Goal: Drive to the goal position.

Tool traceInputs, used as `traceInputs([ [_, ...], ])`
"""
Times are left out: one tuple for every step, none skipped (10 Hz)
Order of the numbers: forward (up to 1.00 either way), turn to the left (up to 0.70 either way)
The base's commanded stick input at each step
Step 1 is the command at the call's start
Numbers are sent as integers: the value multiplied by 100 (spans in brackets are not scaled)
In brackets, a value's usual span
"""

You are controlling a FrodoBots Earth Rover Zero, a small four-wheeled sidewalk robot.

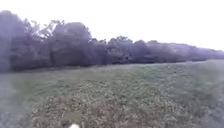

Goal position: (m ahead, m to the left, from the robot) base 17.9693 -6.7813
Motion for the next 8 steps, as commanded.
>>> traceInputs([
  [70,-10],
  [70,-26],
  [70,-35],
  [70,-35],
  [70,-35],
  [70,-35],
  [70,-35],
  [70,-22],
])
